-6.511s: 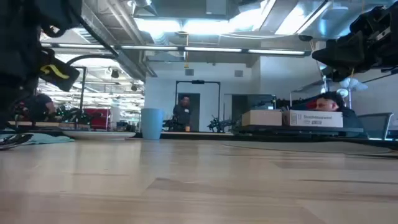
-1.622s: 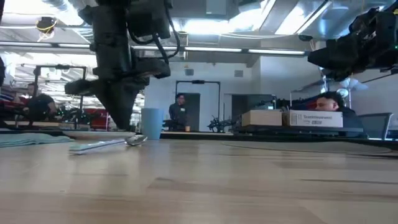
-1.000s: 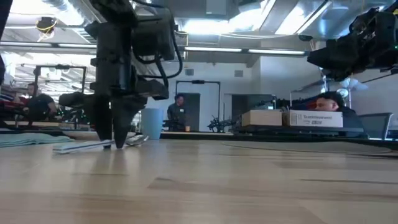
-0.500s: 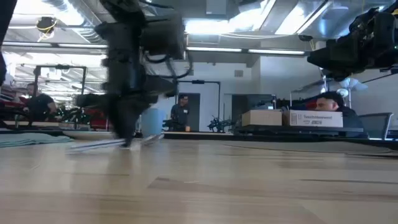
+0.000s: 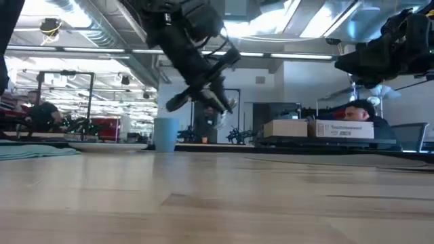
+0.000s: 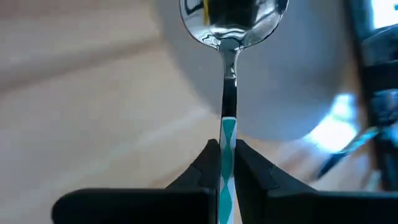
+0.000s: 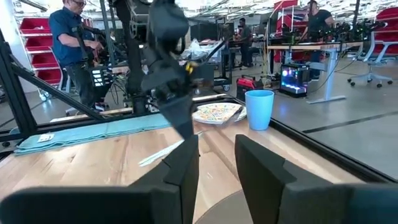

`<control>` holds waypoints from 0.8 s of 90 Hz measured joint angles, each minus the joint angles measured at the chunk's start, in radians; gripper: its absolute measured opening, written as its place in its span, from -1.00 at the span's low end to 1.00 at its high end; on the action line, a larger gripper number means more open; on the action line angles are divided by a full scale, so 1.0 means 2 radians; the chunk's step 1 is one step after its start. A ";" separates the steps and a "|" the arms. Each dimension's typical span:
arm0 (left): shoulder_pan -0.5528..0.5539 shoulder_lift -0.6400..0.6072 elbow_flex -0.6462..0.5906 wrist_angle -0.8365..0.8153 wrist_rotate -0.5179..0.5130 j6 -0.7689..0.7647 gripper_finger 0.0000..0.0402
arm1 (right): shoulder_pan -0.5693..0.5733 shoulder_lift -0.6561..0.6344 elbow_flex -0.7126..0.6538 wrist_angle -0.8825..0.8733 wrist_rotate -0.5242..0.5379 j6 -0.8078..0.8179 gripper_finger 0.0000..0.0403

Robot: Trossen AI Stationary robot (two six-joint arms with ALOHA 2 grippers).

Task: Set table place
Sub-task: Put the blue spoon on the brown mat

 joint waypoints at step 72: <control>0.045 0.203 0.191 0.037 0.068 0.058 -0.97 | 0.000 0.000 0.000 0.002 0.011 0.004 -0.54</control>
